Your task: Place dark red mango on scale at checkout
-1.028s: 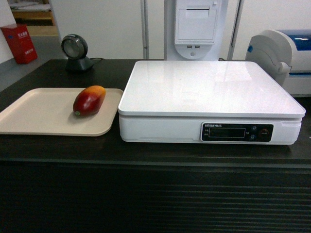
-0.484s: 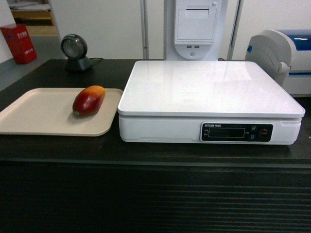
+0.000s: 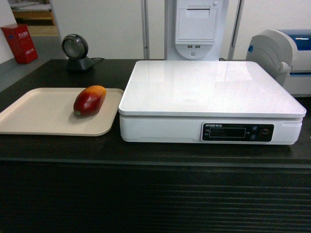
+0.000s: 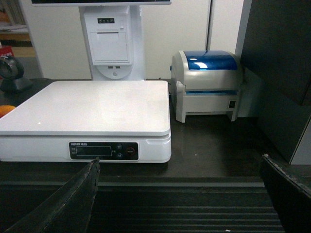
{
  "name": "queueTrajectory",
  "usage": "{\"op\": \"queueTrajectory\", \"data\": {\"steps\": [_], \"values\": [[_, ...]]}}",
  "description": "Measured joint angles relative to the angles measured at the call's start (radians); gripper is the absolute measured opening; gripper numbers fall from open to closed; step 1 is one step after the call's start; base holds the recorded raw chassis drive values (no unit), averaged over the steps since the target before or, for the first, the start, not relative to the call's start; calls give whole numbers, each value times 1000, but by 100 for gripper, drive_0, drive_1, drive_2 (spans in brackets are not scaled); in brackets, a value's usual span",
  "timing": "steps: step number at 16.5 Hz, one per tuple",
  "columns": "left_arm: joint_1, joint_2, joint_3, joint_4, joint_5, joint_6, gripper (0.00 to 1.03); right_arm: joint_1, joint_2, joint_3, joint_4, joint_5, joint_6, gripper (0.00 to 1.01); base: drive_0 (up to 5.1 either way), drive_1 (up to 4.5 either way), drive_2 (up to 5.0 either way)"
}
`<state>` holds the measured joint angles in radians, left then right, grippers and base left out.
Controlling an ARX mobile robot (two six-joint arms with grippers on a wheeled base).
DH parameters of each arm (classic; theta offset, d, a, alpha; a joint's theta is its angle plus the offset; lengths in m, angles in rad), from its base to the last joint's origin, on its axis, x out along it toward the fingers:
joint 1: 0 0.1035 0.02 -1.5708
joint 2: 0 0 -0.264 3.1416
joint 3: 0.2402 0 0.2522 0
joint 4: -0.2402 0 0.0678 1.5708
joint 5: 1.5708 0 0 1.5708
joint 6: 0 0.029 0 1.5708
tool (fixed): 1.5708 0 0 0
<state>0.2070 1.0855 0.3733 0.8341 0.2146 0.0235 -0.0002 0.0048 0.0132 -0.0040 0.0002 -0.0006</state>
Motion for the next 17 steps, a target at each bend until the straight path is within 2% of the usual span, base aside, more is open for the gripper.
{"op": "queueTrajectory", "data": {"steps": [2, 4, 7, 10, 13, 14, 15, 17], "values": [[-23, 298, 190, -74, 90, 3, 98, 0, 0, 0, 0, 0, 0, 98, 0, 0, 0], [-66, 541, 388, -169, 126, 4, 98, 0, 0, 0, 0, 0, 0, 98, 0, 0, 0], [-124, 823, 703, -326, 117, 6, 98, 0, 0, 0, 0, 0, 0, 98, 0, 0, 0], [-172, 1033, 953, -520, 125, 0, 98, 0, 0, 0, 0, 0, 0, 98, 0, 0, 0], [-211, 1127, 1117, -645, 120, -2, 98, 0, 0, 0, 0, 0, 0, 98, 0, 0, 0], [-216, 1156, 1173, -687, 117, -16, 98, 0, 0, 0, 0, 0, 0, 98, 0, 0, 0], [-217, 1188, 1224, -716, 96, -18, 98, 0, 0, 0, 0, 0, 0, 98, 0, 0, 0], [-211, 1241, 1290, -799, 93, -24, 98, 0, 0, 0, 0, 0, 0, 98, 0, 0, 0]]}}
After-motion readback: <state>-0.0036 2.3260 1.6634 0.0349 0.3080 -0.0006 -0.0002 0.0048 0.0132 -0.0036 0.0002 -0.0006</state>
